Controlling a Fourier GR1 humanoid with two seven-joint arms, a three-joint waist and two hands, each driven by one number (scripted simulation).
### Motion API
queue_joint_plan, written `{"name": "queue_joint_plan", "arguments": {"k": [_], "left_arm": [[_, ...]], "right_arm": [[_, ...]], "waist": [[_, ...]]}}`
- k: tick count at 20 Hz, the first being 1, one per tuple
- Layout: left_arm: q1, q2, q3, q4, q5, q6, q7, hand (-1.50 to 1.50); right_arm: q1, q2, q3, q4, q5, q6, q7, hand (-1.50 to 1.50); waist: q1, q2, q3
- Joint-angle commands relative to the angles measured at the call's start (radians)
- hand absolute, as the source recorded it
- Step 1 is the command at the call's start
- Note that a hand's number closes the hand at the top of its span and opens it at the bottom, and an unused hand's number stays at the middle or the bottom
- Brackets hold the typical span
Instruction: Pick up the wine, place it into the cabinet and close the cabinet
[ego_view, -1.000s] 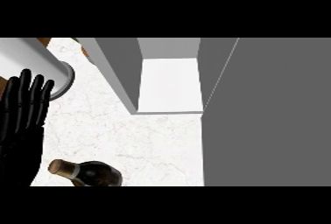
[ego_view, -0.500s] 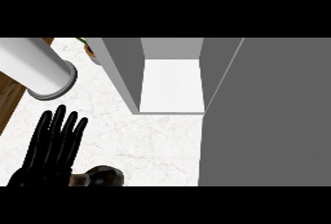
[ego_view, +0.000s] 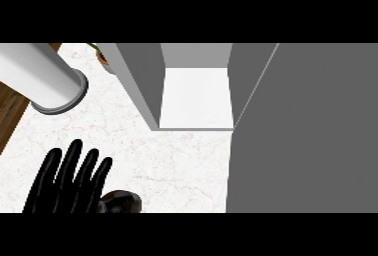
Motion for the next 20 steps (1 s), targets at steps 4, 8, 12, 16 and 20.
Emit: {"name": "queue_joint_plan", "arguments": {"k": [4,8,12,16,20], "left_arm": [[-0.129,0.000,-0.071,-0.130,-0.172,0.155,0.221,-1.50],[-0.144,0.000,-0.021,-0.111,-0.146,0.164,0.243,-1.50],[-0.065,0.059,-0.039,-0.174,-0.148,0.178,0.210,-1.50],[-0.116,0.105,0.047,-0.215,-0.154,0.197,0.317,-1.50],[-0.132,0.132,0.126,-0.210,-0.114,0.208,0.359,-1.50]], "right_arm": [[0.024,-0.002,0.018,-0.112,-0.009,-0.009,0.100,-1.50],[-0.097,-0.006,-0.027,-0.127,-0.034,-0.049,0.213,-1.50],[-0.087,0.003,-0.019,-0.126,-0.017,-0.055,0.211,-1.50],[-0.126,0.012,0.014,-0.130,0.030,-0.082,0.244,-1.50],[-0.086,0.011,0.029,-0.175,0.045,-0.076,0.237,-1.50]], "waist": [[-0.005,0.000,0.001],[0.001,0.001,0.000],[0.008,-0.002,-0.001],[0.008,-0.002,0.000],[0.000,-0.002,0.000]]}}
